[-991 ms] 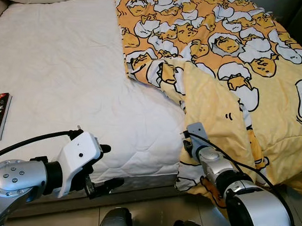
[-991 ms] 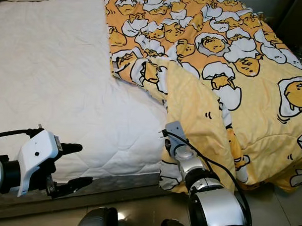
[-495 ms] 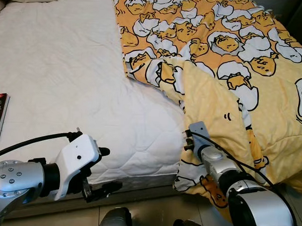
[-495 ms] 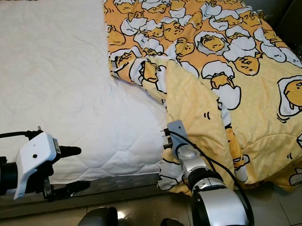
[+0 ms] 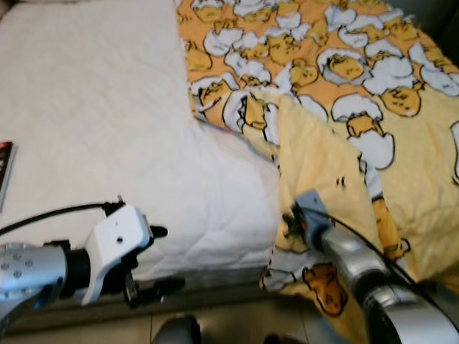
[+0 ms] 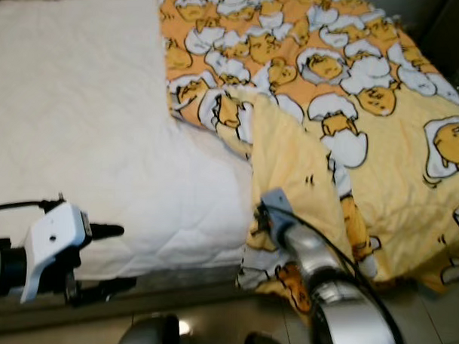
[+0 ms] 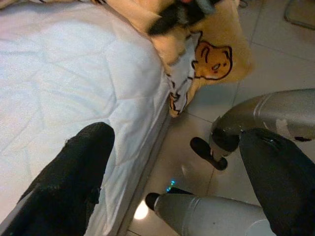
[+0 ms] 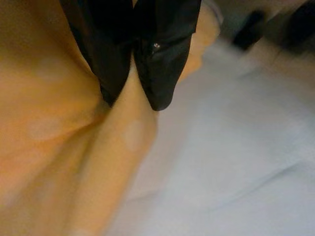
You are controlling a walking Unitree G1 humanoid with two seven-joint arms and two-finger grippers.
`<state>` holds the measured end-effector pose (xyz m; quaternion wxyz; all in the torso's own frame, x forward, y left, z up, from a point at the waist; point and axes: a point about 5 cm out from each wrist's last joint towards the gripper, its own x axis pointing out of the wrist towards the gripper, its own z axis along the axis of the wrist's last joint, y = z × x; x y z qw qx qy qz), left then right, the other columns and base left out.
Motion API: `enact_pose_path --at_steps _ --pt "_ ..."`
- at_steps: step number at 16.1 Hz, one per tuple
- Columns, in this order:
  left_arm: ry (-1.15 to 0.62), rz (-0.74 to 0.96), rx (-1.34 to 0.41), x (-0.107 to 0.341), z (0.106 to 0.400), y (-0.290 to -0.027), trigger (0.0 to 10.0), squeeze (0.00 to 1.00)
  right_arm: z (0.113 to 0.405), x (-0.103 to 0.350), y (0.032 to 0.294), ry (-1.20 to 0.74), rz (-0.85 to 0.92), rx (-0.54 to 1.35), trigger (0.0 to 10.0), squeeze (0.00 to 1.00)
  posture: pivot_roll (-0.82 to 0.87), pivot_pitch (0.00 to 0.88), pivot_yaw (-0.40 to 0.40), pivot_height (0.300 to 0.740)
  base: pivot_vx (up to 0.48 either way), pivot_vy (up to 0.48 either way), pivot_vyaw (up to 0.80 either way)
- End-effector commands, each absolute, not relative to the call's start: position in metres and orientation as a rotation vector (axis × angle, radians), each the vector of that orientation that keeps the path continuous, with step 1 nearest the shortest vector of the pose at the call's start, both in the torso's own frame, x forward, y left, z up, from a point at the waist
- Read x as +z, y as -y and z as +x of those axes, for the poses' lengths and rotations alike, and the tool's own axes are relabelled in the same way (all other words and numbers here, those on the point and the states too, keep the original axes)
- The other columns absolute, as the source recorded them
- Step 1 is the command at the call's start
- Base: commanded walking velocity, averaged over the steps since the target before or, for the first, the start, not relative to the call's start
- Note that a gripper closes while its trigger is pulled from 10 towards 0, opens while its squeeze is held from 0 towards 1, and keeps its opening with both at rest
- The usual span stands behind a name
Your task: Clean up the room
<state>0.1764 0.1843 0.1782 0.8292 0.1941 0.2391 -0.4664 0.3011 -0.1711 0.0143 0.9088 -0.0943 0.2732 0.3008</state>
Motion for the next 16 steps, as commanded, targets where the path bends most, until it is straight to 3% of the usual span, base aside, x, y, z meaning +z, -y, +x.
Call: enact_pose_path --at_steps 1,3,4,8,9,10,11,12,16 --pt "-0.514 0.417 -0.984 0.177 0.176 -0.186 10.0 0.01 0.284 0.01 0.172 -0.571 -0.158 0.822 0.0 0.0 0.22 0.12 0.034 0.74 0.0 0.0 0.0" --pt "-0.521 0.414 -0.987 0.176 0.174 -0.186 10.0 0.01 0.247 0.004 0.181 -0.624 -0.15 1.071 0.0 0.0 0.22 0.118 0.033 0.74 0.0 0.0 0.0" --pt "-0.529 0.411 -0.998 0.174 0.171 -0.186 10.0 0.01 0.199 -0.009 0.195 -0.803 -0.151 1.279 0.0 0.0 0.21 0.115 0.036 0.74 0.0 0.0 0.0" --pt "-0.534 0.411 -1.016 0.173 0.172 -0.185 10.0 0.0 0.152 -0.02 0.207 -0.975 -0.133 1.377 0.0 0.0 0.21 0.108 0.047 0.74 0.0 0.0 0.0" --pt "-0.537 0.415 -1.026 0.172 0.174 -0.185 10.0 0.01 0.153 -0.014 0.199 -0.891 -0.129 1.307 6.5 0.0 0.21 0.102 0.055 0.74 0.0 0.0 0.0" --pt "-0.537 0.416 -1.028 0.171 0.174 -0.185 10.0 0.0 0.155 -0.012 0.197 -0.865 -0.138 1.287 10.0 0.0 0.21 0.102 0.055 0.74 0.0 0.0 0.0" --pt "-0.539 0.418 -1.029 0.171 0.175 -0.186 10.0 0.01 0.157 -0.005 0.188 -0.838 -0.054 1.277 10.0 0.02 0.21 0.101 0.058 0.74 0.0 0.0 0.0" --pt "-0.541 0.419 -1.03 0.17 0.175 -0.187 10.0 0.01 0.159 0.0 0.183 -0.819 -0.01 1.27 10.0 1.0 0.21 0.099 0.059 0.74 0.0 0.0 0.0" --pt "-0.544 0.422 -1.037 0.169 0.174 -0.186 10.0 0.01 0.159 0.007 0.181 -0.795 -0.024 1.262 10.0 1.0 0.21 0.093 0.061 0.74 0.0 0.0 0.0"
